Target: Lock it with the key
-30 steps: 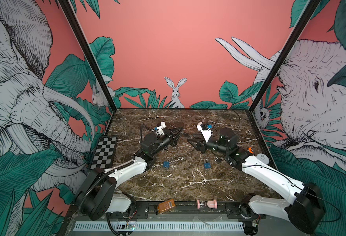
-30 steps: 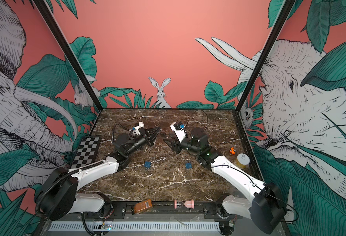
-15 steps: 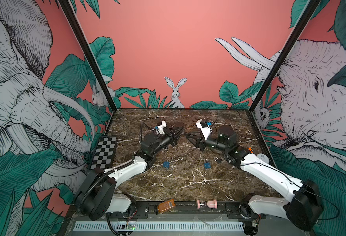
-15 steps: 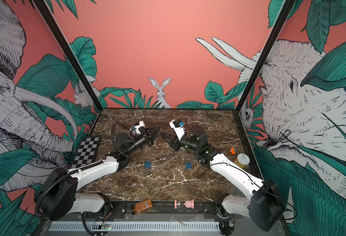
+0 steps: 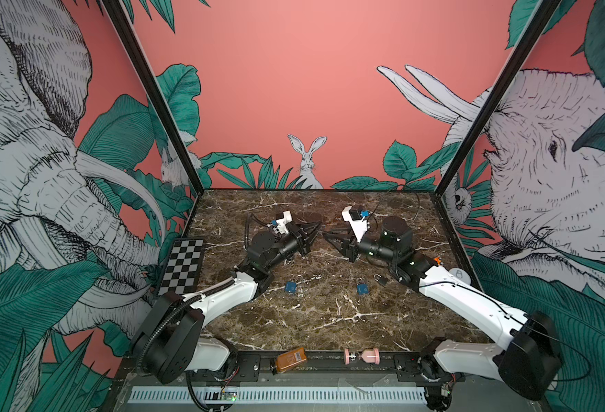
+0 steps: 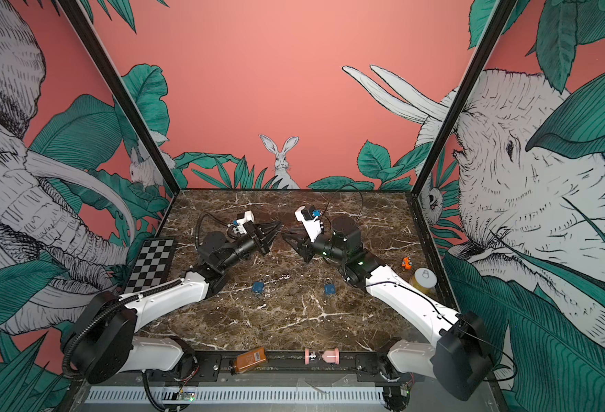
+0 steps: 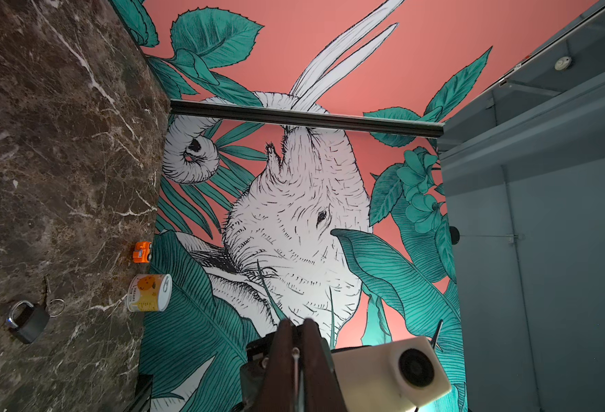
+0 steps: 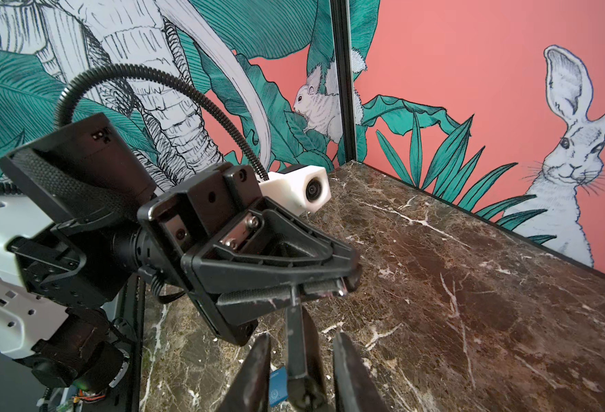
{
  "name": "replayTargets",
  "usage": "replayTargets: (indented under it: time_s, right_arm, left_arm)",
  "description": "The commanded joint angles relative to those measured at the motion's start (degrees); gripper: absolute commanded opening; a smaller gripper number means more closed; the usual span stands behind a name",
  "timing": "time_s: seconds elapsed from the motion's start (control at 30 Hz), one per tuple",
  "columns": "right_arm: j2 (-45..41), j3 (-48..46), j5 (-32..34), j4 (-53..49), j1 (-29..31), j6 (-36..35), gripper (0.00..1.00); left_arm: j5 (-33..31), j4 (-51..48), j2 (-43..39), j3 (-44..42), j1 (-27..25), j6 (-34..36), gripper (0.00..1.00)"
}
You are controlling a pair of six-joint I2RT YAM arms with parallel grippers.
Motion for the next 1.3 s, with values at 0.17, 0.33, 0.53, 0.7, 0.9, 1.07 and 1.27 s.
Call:
replayTargets:
  time_s: [0.17,0.33,0.53,0.7,0.9,1.07,1.27]
  right_arm:
    - [0.3,0.6,-1.3,2.1,-0.2,0.7,0.25]
    - [0.6,0.7,-1.6,1.9,-0.2,0.6,0.25]
    - [0.9,0.4,-1.7,2.2,-0.2,1.1,0.23]
    - [0.2,-0.2,-0.8,3.1,-0.3,1.5,0.21]
    - [-0.8,-0.5,0.7,2.7,-0.3,0.7,0.27]
    - [-1.6,-0.6,1.7,2.1,-0.3,0.2,0.27]
    - [-1.8,-0.7,1.4,1.8,-0.3,0.2,0.20]
  left_arm:
    - [0.8,4.2,0.3,2.3,0.0,0.2,0.00]
    - [0.7,4.3,0.4,2.5,0.1,0.2,0.00]
    - [1.4,4.0,0.6,3.4,0.0,0.6,0.00]
    - [1.8,3.9,0.6,3.5,0.1,1.0,0.00]
    - [1.9,3.4,0.5,3.1,0.1,1.3,0.00]
    - [2.0,3.9,1.1,3.1,0.1,1.0,0.00]
    - [2.1,4.0,1.4,3.3,0.0,1.2,0.00]
